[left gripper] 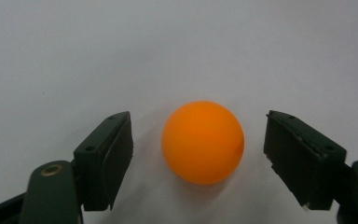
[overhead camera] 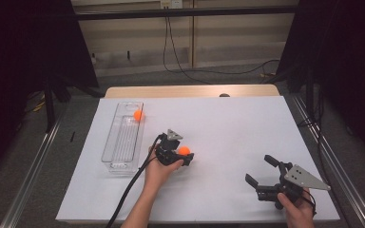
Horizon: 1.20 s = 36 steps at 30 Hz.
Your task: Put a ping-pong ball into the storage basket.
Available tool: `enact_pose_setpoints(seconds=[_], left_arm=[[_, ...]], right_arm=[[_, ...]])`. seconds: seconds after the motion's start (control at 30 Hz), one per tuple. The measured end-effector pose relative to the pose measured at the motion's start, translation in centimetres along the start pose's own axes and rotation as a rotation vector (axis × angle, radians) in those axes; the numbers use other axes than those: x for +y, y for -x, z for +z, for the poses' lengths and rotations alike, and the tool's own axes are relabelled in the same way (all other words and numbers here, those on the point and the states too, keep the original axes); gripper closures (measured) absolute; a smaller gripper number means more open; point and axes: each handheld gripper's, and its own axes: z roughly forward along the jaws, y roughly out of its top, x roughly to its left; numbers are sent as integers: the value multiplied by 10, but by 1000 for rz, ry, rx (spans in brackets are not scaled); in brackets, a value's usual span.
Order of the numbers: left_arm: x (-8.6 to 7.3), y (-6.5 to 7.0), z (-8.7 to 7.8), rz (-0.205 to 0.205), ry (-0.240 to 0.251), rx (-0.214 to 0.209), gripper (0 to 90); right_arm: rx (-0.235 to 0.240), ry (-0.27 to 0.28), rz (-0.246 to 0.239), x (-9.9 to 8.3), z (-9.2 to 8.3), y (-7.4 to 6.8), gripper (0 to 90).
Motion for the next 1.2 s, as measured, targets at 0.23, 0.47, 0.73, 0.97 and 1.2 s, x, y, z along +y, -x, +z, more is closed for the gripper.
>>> enact_pose_setpoints(seconds=[0.23, 0.47, 0.73, 0.97, 1.2], left_arm=[[-1, -1, 1, -3, -8, 1, 322], [0, 0, 1, -6, -4, -12, 336], [0, 2, 1, -3, -9, -20, 368], [0, 0, 1, -12, -15, -17, 390], [0, 0, 1, -12, -18, -20, 398]], right_arm=[[1, -1, 1, 0, 0, 0, 28], [-3, -1, 0, 0, 0, 0, 27], [-2, 1, -2, 0, -1, 0, 27], [-1, 2, -1, 0, -1, 0, 28], [-4, 2, 1, 1, -1, 0, 27]])
